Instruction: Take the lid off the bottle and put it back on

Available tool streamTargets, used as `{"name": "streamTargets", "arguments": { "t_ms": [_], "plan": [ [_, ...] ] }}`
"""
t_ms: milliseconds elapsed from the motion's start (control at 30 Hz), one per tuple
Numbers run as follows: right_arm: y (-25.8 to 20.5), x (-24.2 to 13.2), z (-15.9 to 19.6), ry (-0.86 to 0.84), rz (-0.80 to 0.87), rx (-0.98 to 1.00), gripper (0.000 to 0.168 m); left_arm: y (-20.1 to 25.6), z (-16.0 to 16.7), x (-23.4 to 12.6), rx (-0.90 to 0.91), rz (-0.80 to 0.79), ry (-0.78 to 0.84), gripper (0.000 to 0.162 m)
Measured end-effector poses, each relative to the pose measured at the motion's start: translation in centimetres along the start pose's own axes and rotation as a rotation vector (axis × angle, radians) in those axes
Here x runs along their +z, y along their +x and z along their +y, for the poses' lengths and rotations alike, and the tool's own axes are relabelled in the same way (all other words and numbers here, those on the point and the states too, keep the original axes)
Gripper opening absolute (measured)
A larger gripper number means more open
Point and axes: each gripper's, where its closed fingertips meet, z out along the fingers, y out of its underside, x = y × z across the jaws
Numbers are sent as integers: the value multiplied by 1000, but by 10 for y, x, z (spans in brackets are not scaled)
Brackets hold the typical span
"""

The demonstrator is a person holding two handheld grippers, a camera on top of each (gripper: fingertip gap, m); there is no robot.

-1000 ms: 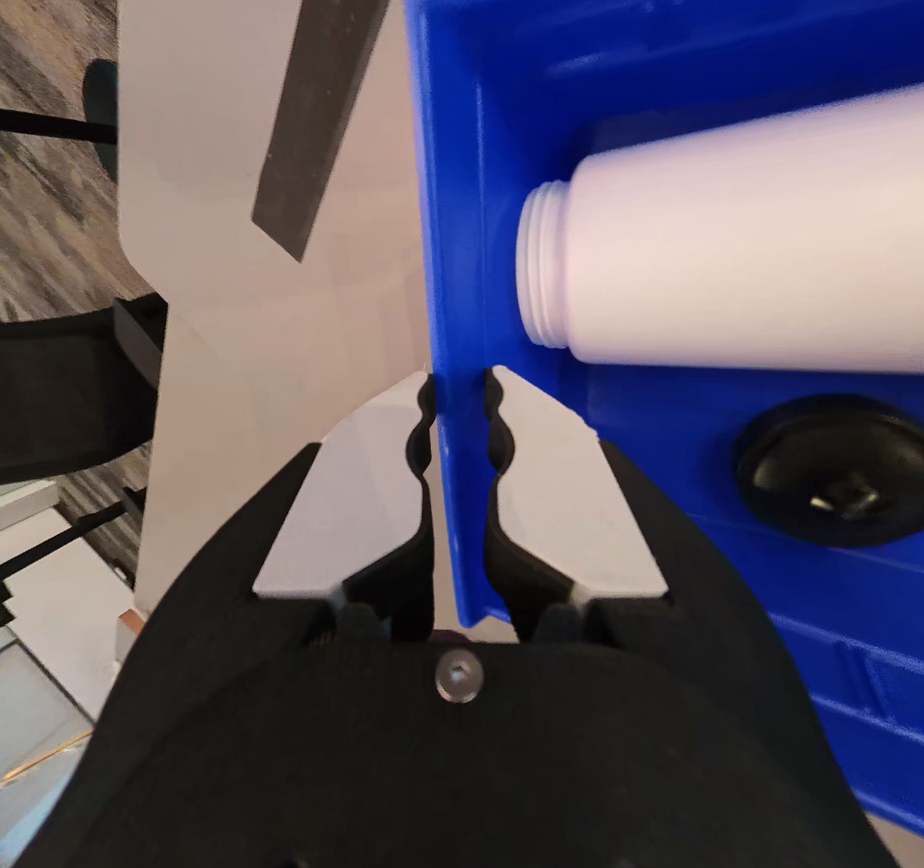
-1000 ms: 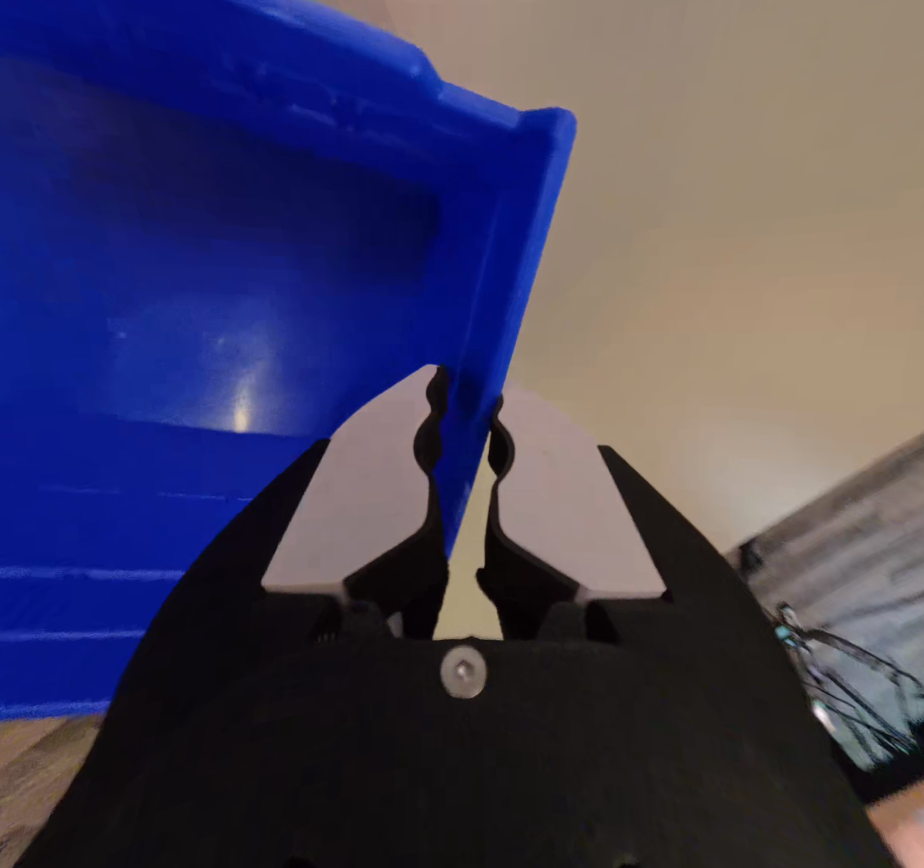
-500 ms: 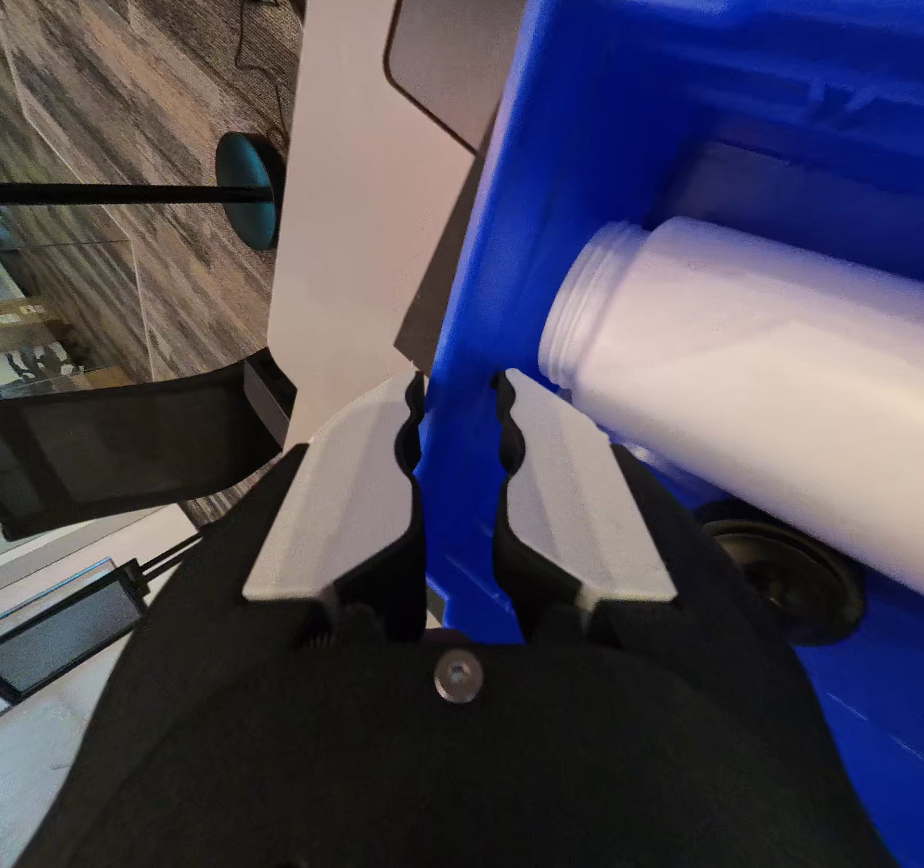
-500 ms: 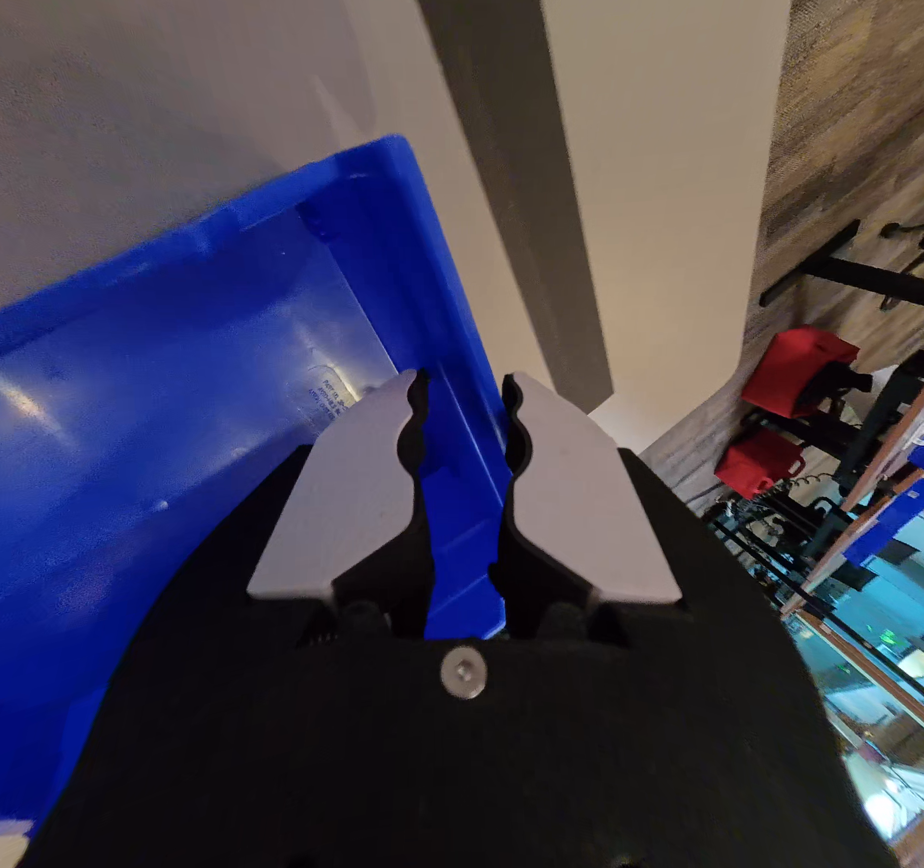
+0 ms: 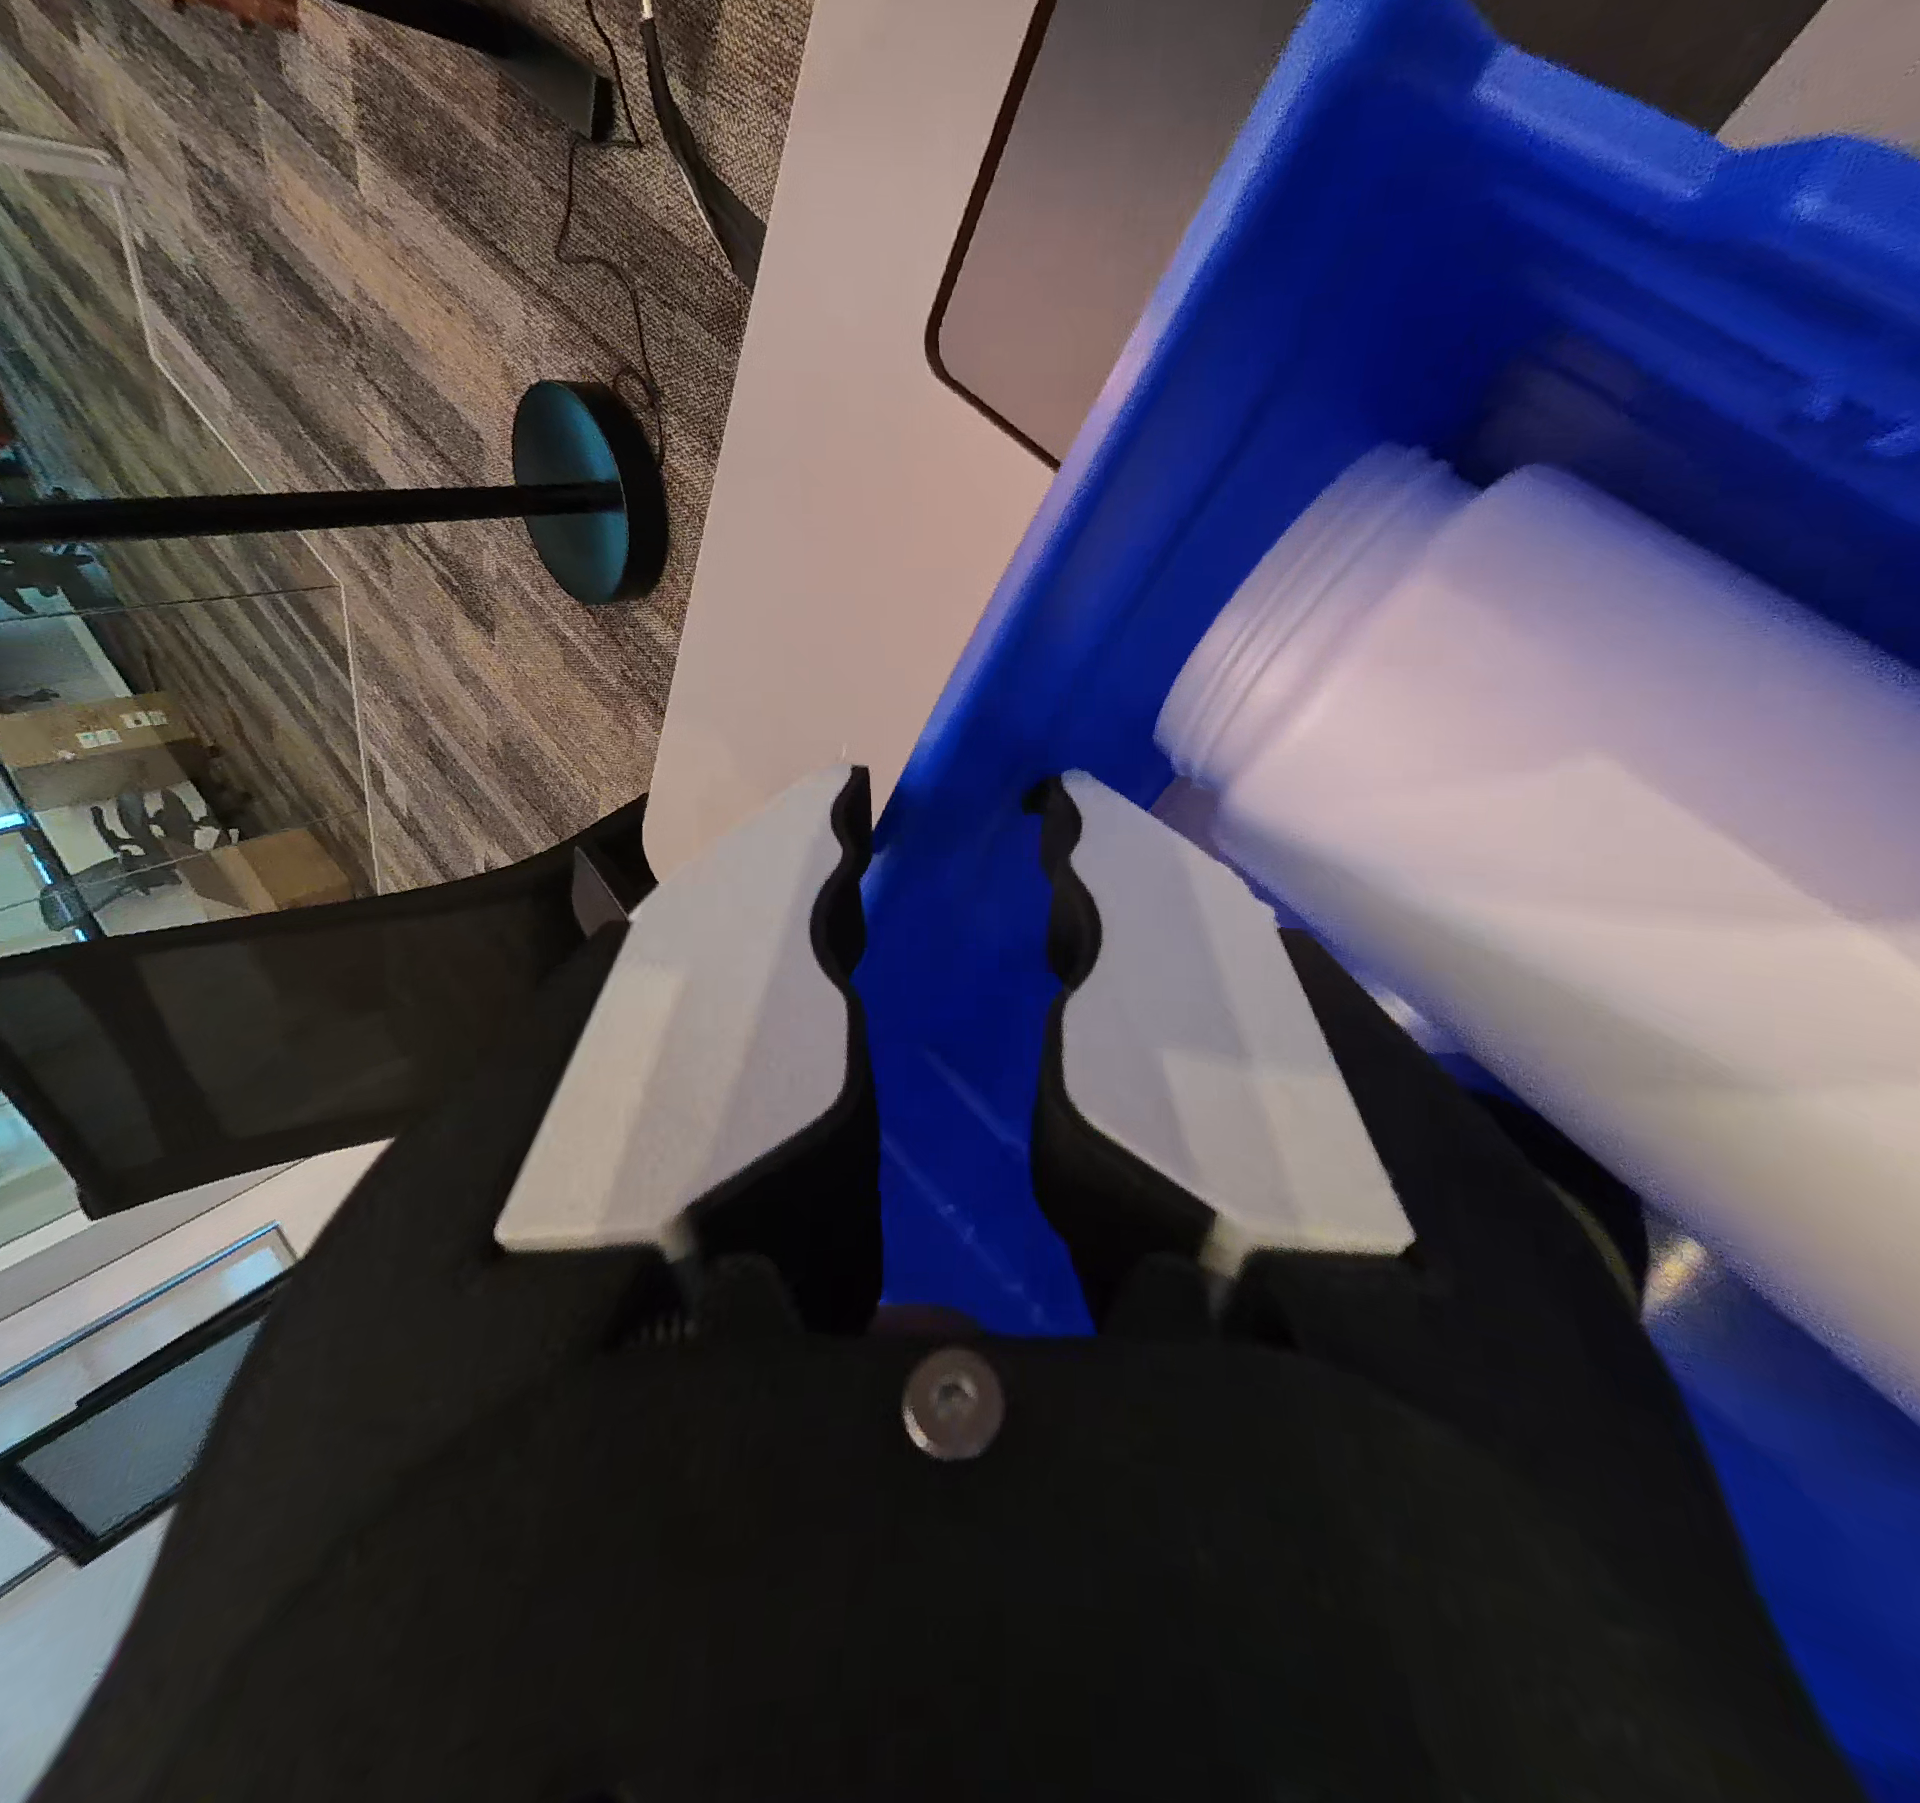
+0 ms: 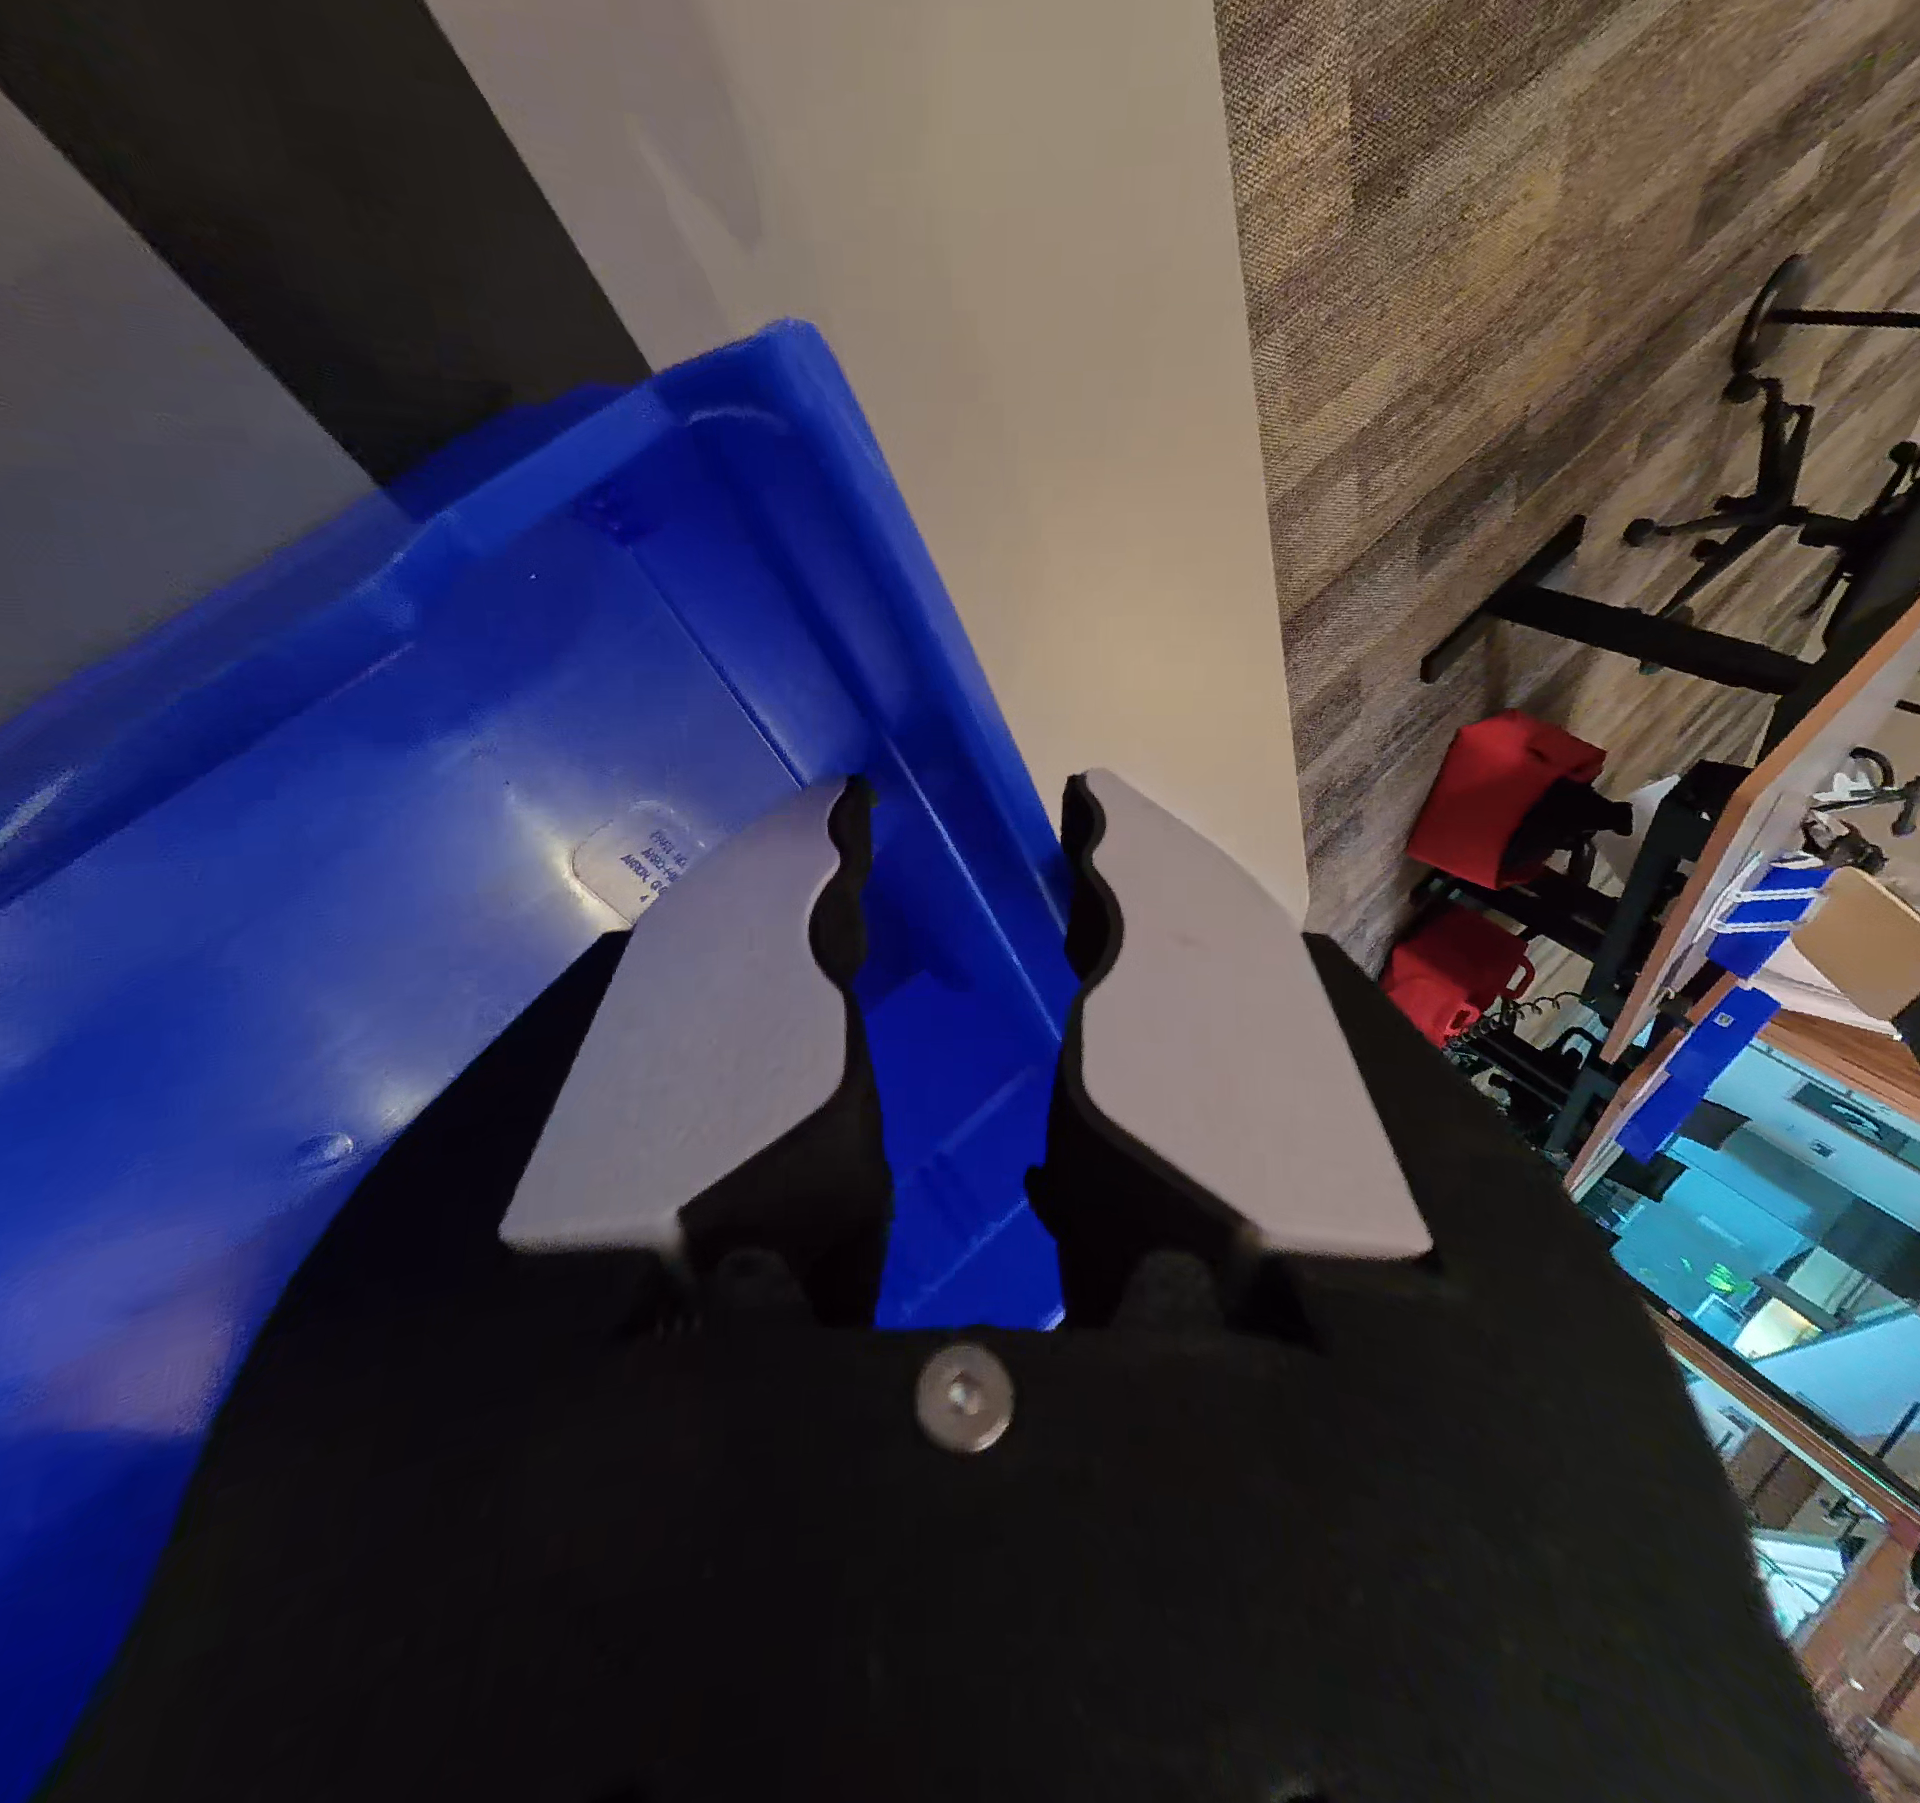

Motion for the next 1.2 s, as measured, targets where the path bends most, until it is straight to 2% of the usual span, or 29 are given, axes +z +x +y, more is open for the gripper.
{"name": "streamTargets", "arguments": {
  "t_ms": [200, 433, 900, 1100, 1200],
  "plan": [
    [9, 7, -4, 10, 12, 8, 39, -1, 0, 1, -23, 12, -5, 33],
    [11, 9, -5, 10, 25, 4, 39, -13, 0, 9, -47, -70, 23, 33],
    [17, 13, -13, 28, 50, -28, 40, -27, -32, 23, 128, -96, 134, 33],
    [18, 14, -15, 11, 52, -24, 41, -30, -42, 28, 185, -127, 120, 36],
    [19, 14, -15, 14, 59, -6, 41, -30, -42, 28, 152, -121, 126, 39]
  ]
}}
